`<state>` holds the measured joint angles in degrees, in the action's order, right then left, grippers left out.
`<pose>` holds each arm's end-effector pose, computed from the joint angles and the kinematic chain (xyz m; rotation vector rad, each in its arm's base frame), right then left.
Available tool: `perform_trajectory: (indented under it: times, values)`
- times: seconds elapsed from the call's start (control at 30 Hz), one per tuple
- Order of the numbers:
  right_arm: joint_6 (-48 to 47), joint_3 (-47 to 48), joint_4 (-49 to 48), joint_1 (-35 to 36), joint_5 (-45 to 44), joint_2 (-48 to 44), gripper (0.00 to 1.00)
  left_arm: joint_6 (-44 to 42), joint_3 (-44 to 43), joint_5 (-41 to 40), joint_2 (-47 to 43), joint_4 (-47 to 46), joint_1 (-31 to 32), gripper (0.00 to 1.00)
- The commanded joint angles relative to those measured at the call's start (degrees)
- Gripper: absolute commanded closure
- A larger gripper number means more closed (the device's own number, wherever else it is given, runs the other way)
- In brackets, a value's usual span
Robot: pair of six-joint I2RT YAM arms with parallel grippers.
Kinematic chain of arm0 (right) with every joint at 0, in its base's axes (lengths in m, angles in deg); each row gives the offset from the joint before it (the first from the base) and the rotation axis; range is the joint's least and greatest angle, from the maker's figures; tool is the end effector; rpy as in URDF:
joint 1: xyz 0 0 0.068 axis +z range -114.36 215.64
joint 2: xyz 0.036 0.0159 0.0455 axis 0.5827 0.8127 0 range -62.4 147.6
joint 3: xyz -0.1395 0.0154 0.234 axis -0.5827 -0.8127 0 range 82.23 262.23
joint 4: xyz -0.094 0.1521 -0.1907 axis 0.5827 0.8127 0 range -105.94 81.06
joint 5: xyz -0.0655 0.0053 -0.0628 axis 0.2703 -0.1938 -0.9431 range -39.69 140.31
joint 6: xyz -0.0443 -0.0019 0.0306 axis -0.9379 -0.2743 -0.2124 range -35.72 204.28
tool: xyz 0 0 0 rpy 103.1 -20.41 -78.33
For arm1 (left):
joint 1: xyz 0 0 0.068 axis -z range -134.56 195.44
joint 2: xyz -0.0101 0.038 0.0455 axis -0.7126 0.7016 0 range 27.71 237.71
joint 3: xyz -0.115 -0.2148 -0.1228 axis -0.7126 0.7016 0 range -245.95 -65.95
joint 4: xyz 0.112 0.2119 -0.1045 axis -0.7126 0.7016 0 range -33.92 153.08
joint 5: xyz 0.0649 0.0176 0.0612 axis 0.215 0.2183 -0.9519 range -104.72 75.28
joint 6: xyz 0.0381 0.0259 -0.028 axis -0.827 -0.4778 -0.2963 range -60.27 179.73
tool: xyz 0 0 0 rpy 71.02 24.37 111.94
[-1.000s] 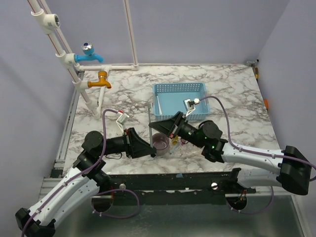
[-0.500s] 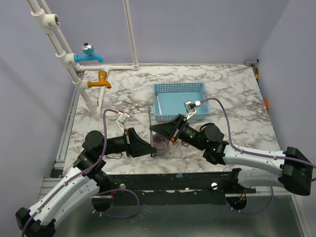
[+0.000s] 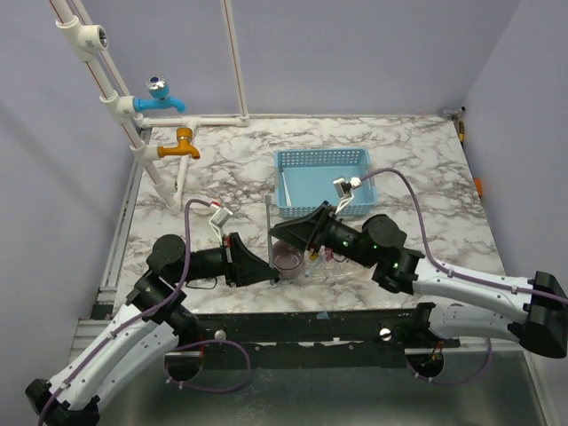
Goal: Prepare toiletry sets of a toothbrush and toothpaste on the tray
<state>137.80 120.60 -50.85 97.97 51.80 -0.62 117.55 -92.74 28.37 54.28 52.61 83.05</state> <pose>0.1157 0.2229 0.3257 -0.1482 1.5910 1.6677 0.0870 -0.0976 0.2989 0.4097 1.8138 -1.8075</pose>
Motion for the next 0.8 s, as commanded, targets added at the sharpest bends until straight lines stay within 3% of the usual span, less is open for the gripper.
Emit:
perform_trajectory:
  times: [0.0, 0.17, 0.53, 0.77]
  values:
    - [-7.2, 6.5, 15.0, 0.4, -1.3, -0.8, 0.48, -7.1, -3.4, -0.8, -1.6, 9.1, -0.2, 1.0]
    - [-14.1, 13.6, 28.0, 0.4, 0.4, -0.1, 0.46, -14.0, -6.9, -0.2, -3.4, 20.3, -0.2, 1.0]
    - [-25.8, 30.6, 50.8, 0.2, 13.1, 4.1, 0.42, -28.3, -17.3, 1.5, -8.2, 47.3, -0.2, 1.0]
    - [-27.5, 35.7, 56.2, 0.0, 23.2, 6.8, 0.4, -36.6, -22.0, 1.3, -8.4, 60.0, -0.2, 1.0]
